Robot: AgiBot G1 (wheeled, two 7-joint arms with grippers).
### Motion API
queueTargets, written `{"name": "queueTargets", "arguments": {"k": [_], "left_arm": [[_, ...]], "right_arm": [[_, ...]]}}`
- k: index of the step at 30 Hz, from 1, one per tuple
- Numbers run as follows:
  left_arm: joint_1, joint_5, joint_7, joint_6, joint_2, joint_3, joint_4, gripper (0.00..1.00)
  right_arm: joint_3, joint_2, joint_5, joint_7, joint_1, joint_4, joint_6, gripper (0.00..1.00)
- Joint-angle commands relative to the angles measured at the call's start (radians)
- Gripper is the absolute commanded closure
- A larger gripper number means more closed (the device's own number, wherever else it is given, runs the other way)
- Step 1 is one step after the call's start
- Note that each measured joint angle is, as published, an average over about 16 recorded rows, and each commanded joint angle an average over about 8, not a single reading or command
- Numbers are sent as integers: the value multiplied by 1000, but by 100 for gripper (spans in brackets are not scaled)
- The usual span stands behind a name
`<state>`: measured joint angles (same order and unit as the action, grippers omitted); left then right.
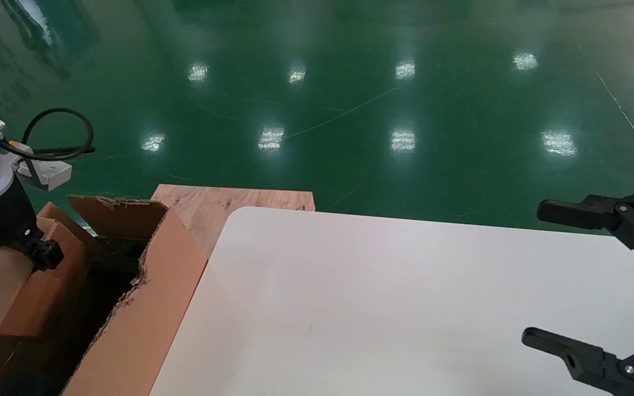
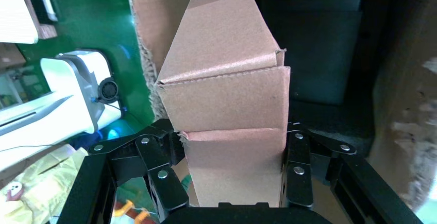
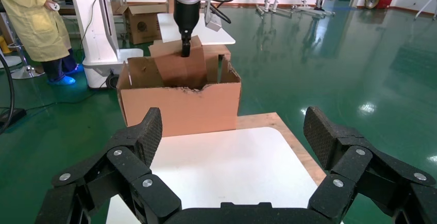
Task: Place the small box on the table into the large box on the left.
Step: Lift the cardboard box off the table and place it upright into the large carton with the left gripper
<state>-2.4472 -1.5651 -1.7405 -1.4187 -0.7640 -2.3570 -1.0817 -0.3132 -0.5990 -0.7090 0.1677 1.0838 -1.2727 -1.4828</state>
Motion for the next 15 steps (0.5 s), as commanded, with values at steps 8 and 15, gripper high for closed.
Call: {"name": "queueTargets", "arguments": {"k": [8, 15], "left_arm": [[1, 28, 11, -24, -6, 5, 9, 100], [6, 19, 45, 32, 34, 10, -46, 100]], "right_arm": [[0, 0, 0, 0, 0, 0, 0, 0], [-1, 0, 0, 0, 0, 0, 0, 0]]}}
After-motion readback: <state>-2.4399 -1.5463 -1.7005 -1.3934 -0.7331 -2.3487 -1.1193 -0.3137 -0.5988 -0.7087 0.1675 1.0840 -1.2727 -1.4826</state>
